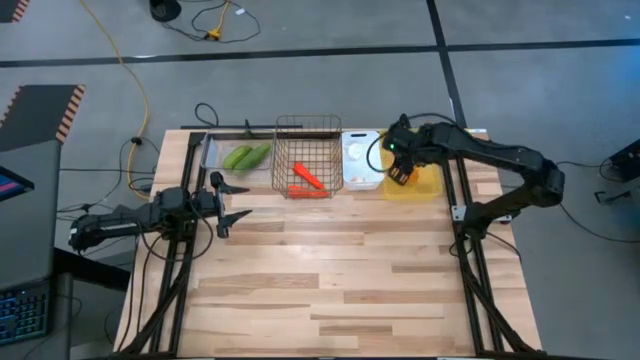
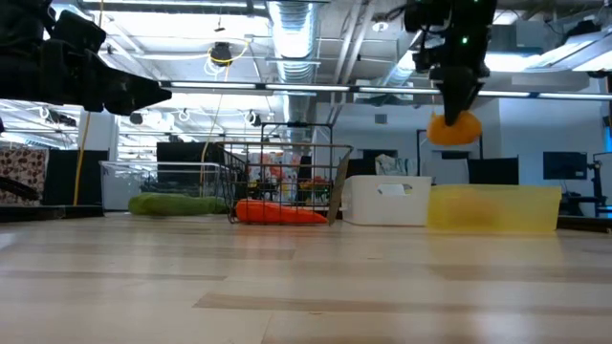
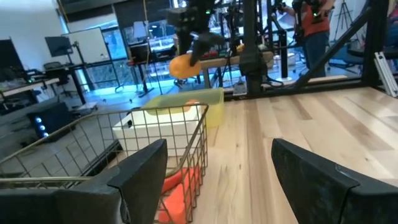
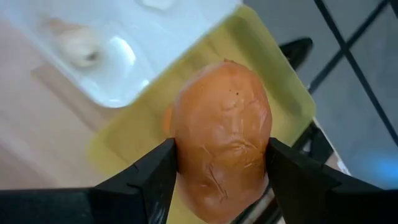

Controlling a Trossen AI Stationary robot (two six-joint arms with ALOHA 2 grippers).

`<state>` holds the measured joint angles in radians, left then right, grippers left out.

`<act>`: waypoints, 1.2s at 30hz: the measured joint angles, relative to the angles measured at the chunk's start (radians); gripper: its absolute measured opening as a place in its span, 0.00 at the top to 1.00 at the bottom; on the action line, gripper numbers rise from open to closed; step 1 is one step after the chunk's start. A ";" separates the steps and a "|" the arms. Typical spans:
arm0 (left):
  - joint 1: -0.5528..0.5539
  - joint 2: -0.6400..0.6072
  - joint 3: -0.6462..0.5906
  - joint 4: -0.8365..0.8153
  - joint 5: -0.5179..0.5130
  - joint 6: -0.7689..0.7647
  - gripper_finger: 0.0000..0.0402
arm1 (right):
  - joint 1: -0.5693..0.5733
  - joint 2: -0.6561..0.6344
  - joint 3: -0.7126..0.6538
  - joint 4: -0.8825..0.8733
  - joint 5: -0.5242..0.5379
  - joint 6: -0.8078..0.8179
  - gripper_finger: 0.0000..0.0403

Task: Sort produce into baskets
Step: Put the potato into the yellow bin

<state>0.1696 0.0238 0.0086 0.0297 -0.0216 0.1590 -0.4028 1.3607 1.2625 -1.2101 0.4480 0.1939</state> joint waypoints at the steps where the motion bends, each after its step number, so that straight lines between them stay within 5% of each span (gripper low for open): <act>1: 0.000 0.000 0.000 -0.001 0.000 0.000 0.31 | -0.023 0.002 0.000 -0.001 0.000 0.000 0.37; 15: 0.000 0.001 -0.002 -0.001 0.008 -0.010 0.31 | -0.216 0.224 0.000 -0.005 -0.006 -0.045 0.37; 26: 0.000 0.001 -0.002 -0.002 0.009 0.001 0.31 | -0.229 0.384 0.000 -0.236 -0.003 -0.085 0.37; 36: 0.000 0.001 -0.002 -0.002 0.008 0.001 0.31 | -0.235 0.428 0.000 -0.247 -0.002 -0.060 0.37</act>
<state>0.1696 0.0250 0.0063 0.0280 -0.0132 0.1604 -0.6376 1.7885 1.2629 -1.4573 0.4461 0.1342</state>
